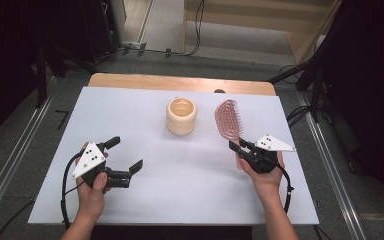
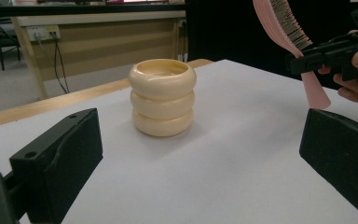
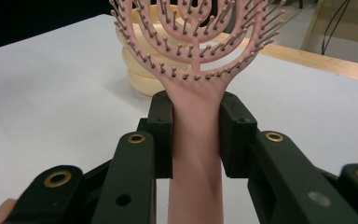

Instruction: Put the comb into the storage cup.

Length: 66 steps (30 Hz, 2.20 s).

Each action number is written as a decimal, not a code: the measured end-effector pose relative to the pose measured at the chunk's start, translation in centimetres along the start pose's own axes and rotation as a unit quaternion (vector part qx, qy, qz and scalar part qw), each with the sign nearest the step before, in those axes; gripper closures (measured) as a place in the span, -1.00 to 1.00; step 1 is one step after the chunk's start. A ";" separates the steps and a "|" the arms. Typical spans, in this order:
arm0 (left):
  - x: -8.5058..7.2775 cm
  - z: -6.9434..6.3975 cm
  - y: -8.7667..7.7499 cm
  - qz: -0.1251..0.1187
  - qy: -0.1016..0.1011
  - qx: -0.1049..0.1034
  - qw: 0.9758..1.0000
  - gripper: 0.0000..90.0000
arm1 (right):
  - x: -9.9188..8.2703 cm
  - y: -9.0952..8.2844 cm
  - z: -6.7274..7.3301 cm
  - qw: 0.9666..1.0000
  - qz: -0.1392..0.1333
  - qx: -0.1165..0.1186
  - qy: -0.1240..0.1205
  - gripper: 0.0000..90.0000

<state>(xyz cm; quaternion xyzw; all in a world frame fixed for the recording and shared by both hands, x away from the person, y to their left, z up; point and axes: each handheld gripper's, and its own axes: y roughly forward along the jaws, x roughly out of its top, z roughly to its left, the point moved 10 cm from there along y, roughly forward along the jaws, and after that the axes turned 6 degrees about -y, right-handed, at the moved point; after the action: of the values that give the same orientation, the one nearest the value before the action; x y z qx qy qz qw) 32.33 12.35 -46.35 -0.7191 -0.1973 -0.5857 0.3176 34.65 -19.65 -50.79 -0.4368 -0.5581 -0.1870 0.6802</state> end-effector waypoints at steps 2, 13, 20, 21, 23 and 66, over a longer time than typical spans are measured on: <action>0.1 -0.2 0.4 -0.002 -0.001 -0.004 1.000 -1.00 | 0.0 0.2 0.2 1.000 0.000 0.001 -0.004 0.51; 0.9 -1.9 2.7 0.002 0.001 -0.026 1.000 -1.00 | 0.0 1.0 1.6 1.000 0.003 0.012 -0.015 0.51; 1.5 -2.6 4.1 -0.001 -0.004 -0.038 0.999 -1.00 | 0.1 1.4 2.4 1.000 0.003 0.021 -0.020 0.51; 1.6 -2.8 4.3 -0.001 -0.004 -0.039 0.999 -1.00 | 0.1 1.4 2.5 1.000 0.003 0.021 -0.019 0.51; 1.8 -3.1 4.8 -0.001 -0.003 -0.043 0.999 -1.00 | 0.2 1.5 2.7 0.999 0.001 0.024 -0.022 0.51; 3.0 -7.2 9.3 0.004 -0.040 -0.104 0.994 -0.97 | 1.2 3.1 7.3 0.997 -0.003 0.051 -0.057 0.51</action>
<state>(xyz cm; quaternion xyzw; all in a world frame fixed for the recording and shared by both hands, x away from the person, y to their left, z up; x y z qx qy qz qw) 34.02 0.44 -44.72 -0.7719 -0.1451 -0.5723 0.2357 32.96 -11.85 -50.89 -0.4093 -0.6061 -0.1354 0.6685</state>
